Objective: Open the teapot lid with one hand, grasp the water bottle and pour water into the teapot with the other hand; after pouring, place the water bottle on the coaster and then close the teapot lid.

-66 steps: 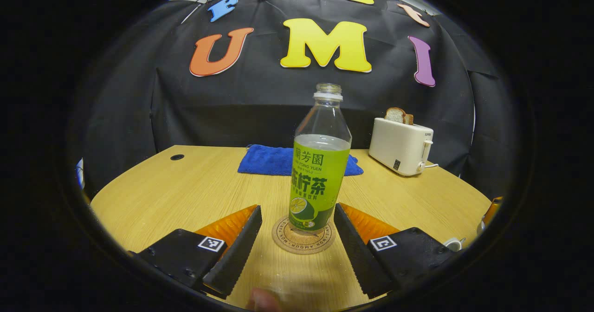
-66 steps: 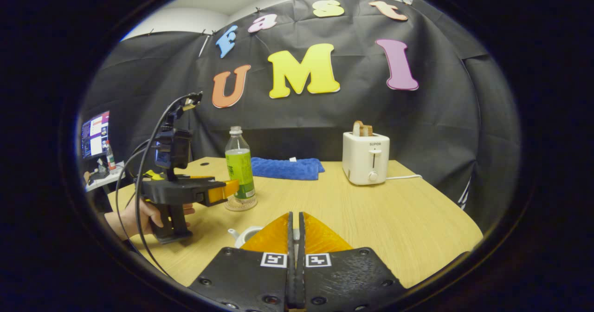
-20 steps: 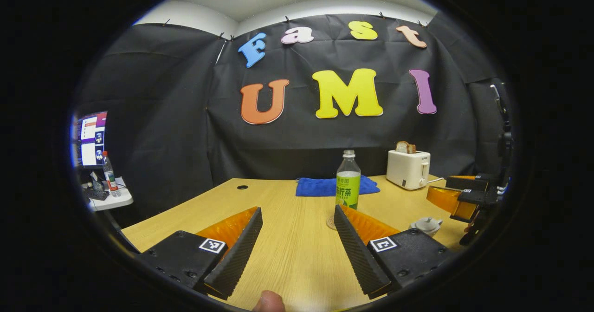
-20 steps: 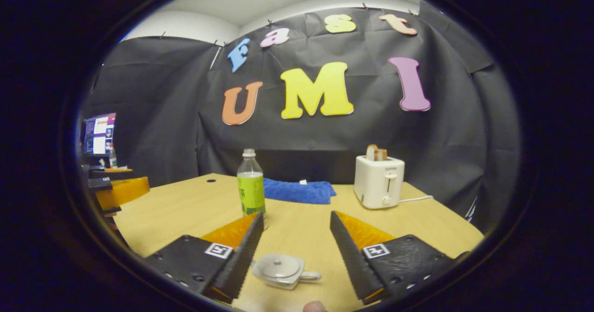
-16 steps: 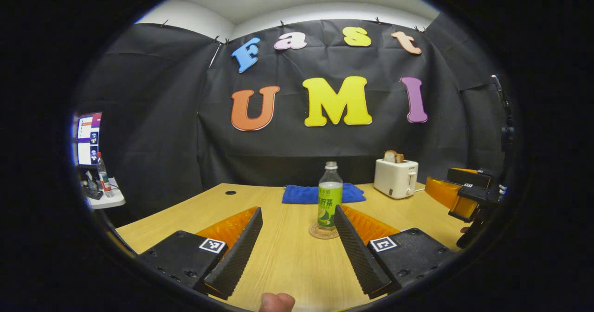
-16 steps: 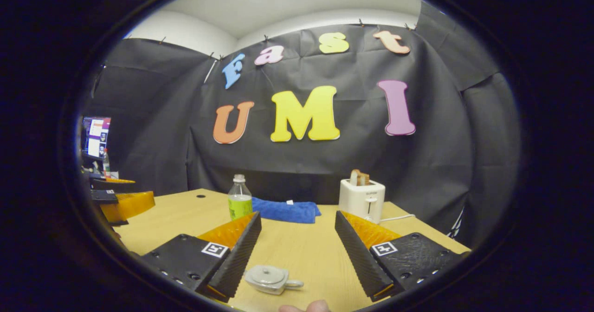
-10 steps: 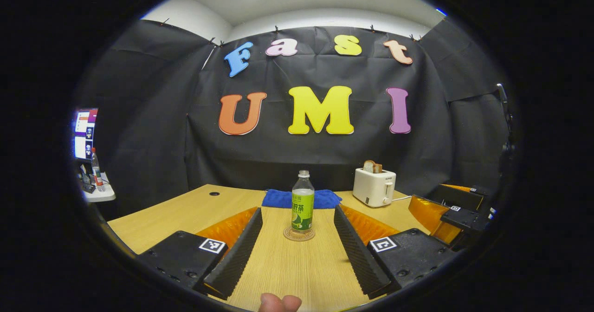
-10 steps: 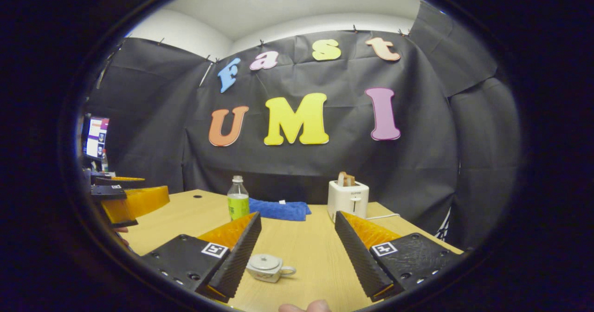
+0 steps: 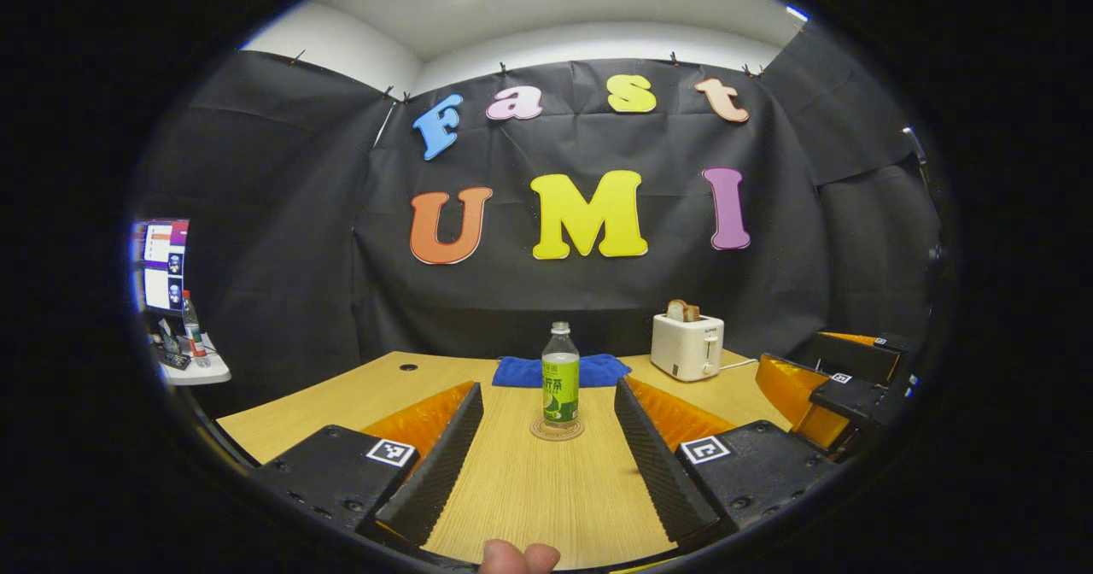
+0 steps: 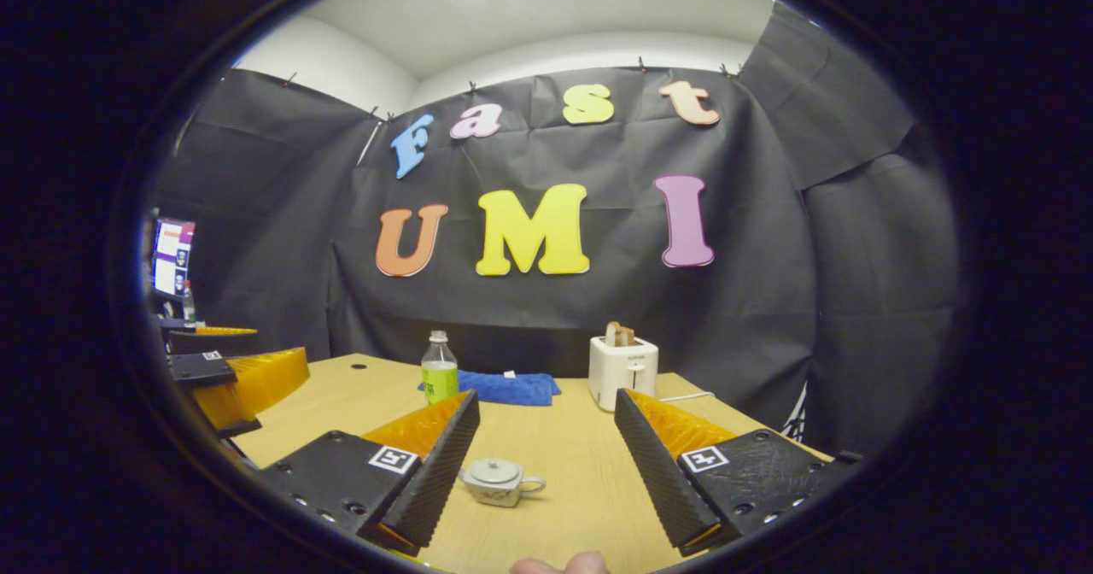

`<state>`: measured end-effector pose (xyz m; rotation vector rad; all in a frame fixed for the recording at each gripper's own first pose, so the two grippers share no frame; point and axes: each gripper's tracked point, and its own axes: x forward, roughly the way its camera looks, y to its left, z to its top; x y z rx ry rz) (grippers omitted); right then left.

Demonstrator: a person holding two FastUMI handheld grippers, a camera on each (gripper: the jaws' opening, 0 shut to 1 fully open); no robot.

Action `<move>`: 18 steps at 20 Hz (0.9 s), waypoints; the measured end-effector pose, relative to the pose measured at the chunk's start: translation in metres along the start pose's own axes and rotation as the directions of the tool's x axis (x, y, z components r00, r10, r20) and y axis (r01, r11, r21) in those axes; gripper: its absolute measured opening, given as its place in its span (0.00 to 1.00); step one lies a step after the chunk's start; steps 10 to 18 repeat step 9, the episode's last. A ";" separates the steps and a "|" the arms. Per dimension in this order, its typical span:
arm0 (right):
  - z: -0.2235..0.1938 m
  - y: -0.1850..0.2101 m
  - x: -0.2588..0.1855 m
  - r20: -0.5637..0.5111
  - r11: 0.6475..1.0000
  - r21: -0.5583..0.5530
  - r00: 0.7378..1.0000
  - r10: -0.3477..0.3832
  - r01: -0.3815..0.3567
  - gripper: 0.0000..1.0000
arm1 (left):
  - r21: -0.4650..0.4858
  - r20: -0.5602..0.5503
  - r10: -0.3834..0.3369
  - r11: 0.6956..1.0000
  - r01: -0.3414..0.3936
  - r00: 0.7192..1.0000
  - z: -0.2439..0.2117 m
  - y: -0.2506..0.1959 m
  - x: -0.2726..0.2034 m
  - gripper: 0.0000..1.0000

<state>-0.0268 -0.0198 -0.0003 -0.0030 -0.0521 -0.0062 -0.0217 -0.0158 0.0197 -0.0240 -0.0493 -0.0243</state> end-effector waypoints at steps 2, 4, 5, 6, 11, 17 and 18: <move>0.005 0.003 -0.002 0.015 1.000 -0.019 1.000 -0.004 0.005 0.95 | 0.003 -0.014 -0.008 1.000 0.008 1.000 -0.003 -0.001 -0.001 0.96; 0.007 0.007 -0.003 0.020 1.000 -0.026 1.000 -0.005 0.006 0.96 | 0.001 -0.013 -0.008 1.000 0.008 1.000 -0.002 0.001 0.000 0.96; 0.008 0.010 -0.003 0.017 1.000 -0.026 1.000 -0.006 0.007 0.96 | 0.003 -0.009 -0.003 1.000 0.003 1.000 -0.001 0.003 0.000 0.97; 0.007 0.012 -0.003 0.014 1.000 -0.027 1.000 -0.006 0.006 0.96 | 0.005 -0.008 0.003 1.000 -0.002 1.000 -0.001 0.005 0.001 0.97; 0.005 0.015 -0.002 -0.004 0.999 -0.044 1.000 -0.012 0.011 0.95 | 0.009 -0.011 0.022 1.000 -0.022 1.000 -0.004 0.012 0.002 0.97; 0.005 0.015 -0.002 -0.004 0.999 -0.044 1.000 -0.012 0.011 0.95 | 0.009 -0.011 0.022 1.000 -0.022 1.000 -0.004 0.012 0.002 0.97; 0.005 0.015 -0.002 -0.004 0.999 -0.044 1.000 -0.012 0.011 0.95 | 0.009 -0.011 0.022 1.000 -0.022 1.000 -0.004 0.012 0.002 0.97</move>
